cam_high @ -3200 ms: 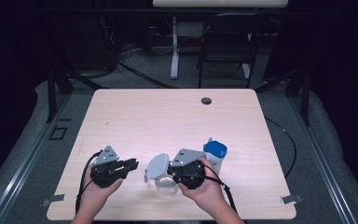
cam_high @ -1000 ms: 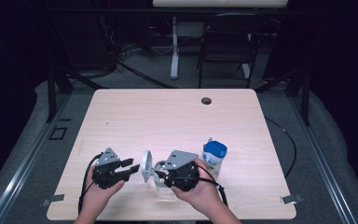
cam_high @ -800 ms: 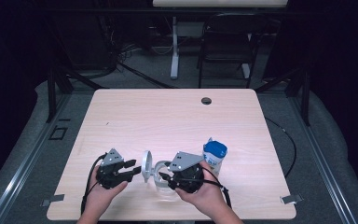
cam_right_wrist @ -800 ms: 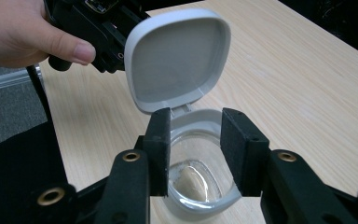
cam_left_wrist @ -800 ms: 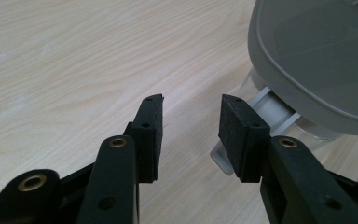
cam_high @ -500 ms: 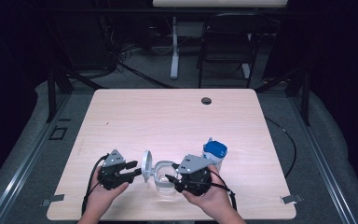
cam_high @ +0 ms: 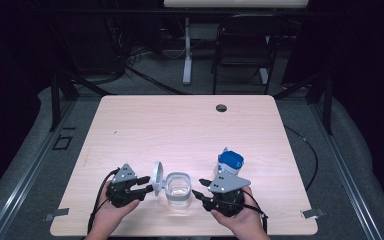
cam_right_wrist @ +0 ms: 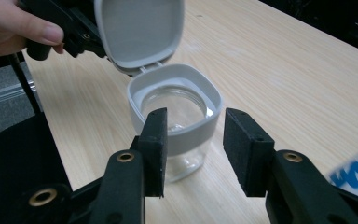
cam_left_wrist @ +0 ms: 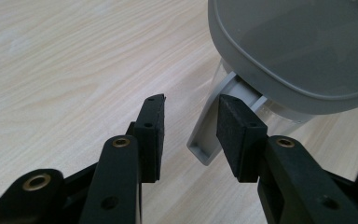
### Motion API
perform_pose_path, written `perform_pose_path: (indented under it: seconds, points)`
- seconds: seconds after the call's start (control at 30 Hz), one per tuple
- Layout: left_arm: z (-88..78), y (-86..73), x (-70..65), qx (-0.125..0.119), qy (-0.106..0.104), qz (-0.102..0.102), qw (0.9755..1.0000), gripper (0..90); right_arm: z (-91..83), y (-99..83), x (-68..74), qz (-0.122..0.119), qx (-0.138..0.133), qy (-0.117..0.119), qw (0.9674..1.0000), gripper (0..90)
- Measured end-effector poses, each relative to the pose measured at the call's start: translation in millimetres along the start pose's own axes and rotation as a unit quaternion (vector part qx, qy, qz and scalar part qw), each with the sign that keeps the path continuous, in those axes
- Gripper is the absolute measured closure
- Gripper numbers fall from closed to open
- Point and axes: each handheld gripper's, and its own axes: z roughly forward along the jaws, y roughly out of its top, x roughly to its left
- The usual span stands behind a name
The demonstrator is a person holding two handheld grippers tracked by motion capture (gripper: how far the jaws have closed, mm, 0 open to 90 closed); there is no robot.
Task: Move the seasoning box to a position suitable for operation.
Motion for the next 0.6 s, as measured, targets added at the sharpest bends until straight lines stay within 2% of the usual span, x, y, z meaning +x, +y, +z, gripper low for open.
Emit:
perform_pose_path:
  seconds: [0.07,0.1,0.4,0.6]
  points:
    - [0.0,-0.3,-0.4,0.002,-0.001,-0.001,1.0,61.8,-0.6,-1.7,-0.7,0.004,-0.001,-0.003,1.0,59.7]
    - [0.4,-0.5,-1.1,0.003,-0.001,0.002,1.0,61.8,-2.4,-6.5,-3.3,0.015,0.003,-0.003,0.9999,58.2]
    - [-2.6,-1.0,0.2,-0.001,0.001,-0.005,1.0,59.2,-6.9,-22.4,-9.5,0.03,0.017,-0.005,0.9994,57.7]
    - [-8.4,-1.3,5.3,-0.011,0.013,-0.01,0.9998,55.0,-8.6,-36.7,-15.3,0.046,0.02,-0.027,0.9984,52.2]
